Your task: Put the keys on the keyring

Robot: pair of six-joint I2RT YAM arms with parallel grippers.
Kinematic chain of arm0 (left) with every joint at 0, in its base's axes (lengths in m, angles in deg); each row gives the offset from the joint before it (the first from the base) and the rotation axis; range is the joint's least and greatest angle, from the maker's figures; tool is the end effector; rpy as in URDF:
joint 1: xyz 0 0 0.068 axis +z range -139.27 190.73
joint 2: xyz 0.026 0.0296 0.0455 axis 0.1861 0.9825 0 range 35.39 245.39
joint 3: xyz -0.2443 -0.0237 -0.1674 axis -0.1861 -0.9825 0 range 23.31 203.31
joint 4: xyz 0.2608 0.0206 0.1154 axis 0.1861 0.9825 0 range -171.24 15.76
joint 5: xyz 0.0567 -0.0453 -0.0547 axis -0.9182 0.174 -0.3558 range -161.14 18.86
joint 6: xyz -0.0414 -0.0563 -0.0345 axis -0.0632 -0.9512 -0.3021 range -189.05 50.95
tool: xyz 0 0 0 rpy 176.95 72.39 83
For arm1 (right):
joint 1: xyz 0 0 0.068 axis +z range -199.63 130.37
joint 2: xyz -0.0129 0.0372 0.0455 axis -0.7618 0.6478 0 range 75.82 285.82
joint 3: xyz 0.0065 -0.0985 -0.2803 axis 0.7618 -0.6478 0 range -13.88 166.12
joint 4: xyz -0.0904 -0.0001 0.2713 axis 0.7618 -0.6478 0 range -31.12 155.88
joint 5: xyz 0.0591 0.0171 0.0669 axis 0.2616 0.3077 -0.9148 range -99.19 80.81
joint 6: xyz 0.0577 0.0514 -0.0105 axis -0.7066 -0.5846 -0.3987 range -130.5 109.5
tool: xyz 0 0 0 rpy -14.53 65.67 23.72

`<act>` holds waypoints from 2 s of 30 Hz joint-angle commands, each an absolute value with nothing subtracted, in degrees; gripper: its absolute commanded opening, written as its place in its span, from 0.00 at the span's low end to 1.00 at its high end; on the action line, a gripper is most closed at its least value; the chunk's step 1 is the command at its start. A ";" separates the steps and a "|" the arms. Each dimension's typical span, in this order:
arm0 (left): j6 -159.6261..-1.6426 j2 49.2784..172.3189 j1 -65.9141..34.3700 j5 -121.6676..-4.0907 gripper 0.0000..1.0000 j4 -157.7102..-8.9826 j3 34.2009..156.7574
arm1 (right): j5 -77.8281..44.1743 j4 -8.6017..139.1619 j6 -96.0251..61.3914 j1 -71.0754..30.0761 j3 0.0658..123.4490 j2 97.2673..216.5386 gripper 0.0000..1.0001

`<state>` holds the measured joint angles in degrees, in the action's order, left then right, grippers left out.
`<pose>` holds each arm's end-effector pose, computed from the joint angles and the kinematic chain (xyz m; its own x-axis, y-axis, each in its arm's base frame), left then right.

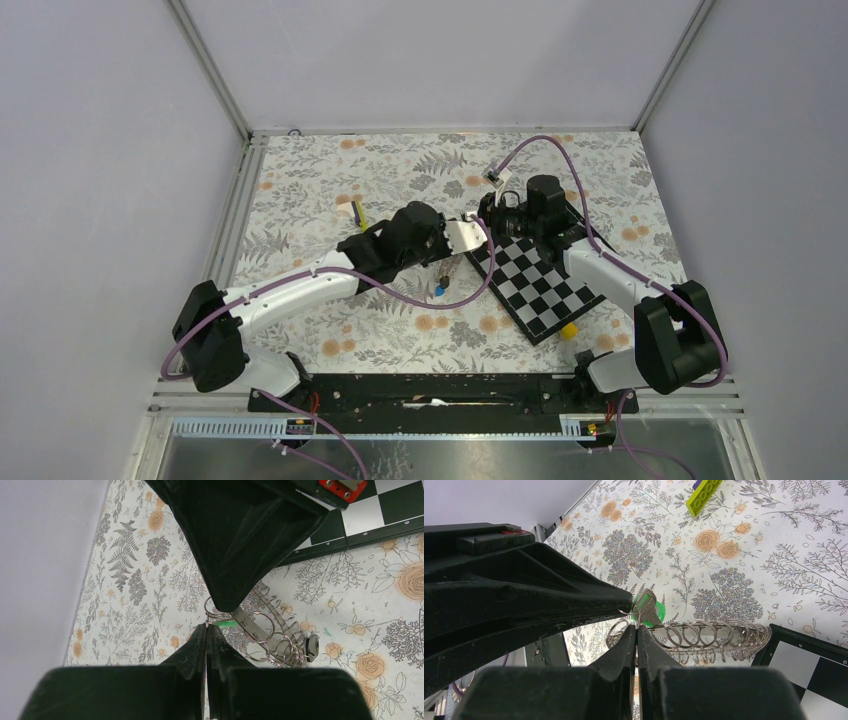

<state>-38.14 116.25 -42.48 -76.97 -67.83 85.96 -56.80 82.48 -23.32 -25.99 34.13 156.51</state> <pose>0.2268 -0.2920 0.2977 0.1133 0.7019 -0.7032 0.8003 0.3549 0.4832 0.2991 0.1846 0.2701 -0.4515 -0.0343 -0.8916 -0.8412 0.3494 0.4126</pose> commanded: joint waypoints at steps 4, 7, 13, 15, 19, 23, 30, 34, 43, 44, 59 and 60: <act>-39.35 116.87 -42.62 -78.35 0.00 -70.65 89.38 | -58.76 85.59 -23.14 -25.72 35.51 155.97 0.00; -39.41 116.97 -42.67 -78.27 0.00 -70.66 89.48 | -58.76 85.56 -23.03 -25.69 35.51 156.12 0.00; -39.03 116.63 -42.69 -77.93 0.00 -70.59 89.48 | -58.50 85.27 -22.86 -25.72 35.63 156.29 0.00; -39.05 116.47 -42.74 -77.78 0.00 -70.58 89.33 | -58.28 85.06 -22.72 -25.72 35.69 156.33 0.00; -38.87 116.32 -42.72 -77.67 0.00 -70.52 89.38 | -57.98 84.70 -22.45 -25.72 35.78 156.43 0.00; -38.83 115.84 -42.73 -77.69 0.00 -70.54 89.19 | -57.70 84.33 -22.18 -25.71 35.94 156.58 0.00; -39.00 115.59 -42.74 -77.83 0.00 -70.53 89.44 | -57.52 83.90 -21.76 -25.72 36.08 156.94 0.00; -38.99 115.89 -42.73 -78.25 0.00 -70.59 89.70 | -57.81 83.82 -21.53 -25.72 36.13 156.89 0.00; -38.73 116.11 -42.71 -78.65 0.00 -70.53 89.46 | -58.41 83.95 -21.36 -25.73 36.09 156.56 0.00; -38.73 115.93 -42.78 -78.32 0.00 -70.48 89.34 | -58.33 83.98 -21.33 -25.72 36.06 156.52 0.00; -37.11 116.47 -42.73 -75.62 0.00 -68.66 87.89 | -58.49 84.08 -21.25 -25.72 36.05 156.16 0.00; -37.04 116.55 -42.77 -75.56 0.00 -68.54 87.85 | -58.49 84.14 -21.23 -25.71 36.05 156.05 0.00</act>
<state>-37.59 116.93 -42.51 -76.42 -67.33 87.01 -56.82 81.58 -21.81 -25.99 34.15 157.23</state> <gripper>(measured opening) 0.009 0.061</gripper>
